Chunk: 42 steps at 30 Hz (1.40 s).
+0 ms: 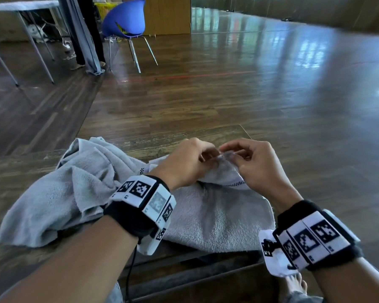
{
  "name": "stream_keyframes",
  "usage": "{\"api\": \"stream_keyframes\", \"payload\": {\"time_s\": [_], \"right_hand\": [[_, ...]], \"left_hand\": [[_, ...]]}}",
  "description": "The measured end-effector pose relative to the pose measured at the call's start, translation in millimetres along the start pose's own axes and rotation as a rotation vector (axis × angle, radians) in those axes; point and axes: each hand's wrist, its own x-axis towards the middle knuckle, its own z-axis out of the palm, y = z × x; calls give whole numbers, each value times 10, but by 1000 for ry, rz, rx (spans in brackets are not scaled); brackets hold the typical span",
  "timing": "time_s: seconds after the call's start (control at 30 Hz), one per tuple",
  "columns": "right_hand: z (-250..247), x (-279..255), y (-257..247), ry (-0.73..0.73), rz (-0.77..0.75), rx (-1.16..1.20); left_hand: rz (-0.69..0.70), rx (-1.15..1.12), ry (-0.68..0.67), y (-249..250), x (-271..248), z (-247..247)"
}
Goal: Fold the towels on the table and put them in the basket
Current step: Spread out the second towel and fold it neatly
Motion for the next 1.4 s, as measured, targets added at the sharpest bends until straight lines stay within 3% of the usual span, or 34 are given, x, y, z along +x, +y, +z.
{"api": "stream_keyframes", "payload": {"time_s": [0.27,0.7,1.4], "right_hand": [[47,0,-19,73,-3,121],[89,0,-6,68,47,143],[136,-4,22,-46,47,165]], "left_hand": [[6,-26,187,-60,15,83],[24,-8,273,-136,33,64],[-21,6,241,-136,1,100]]}}
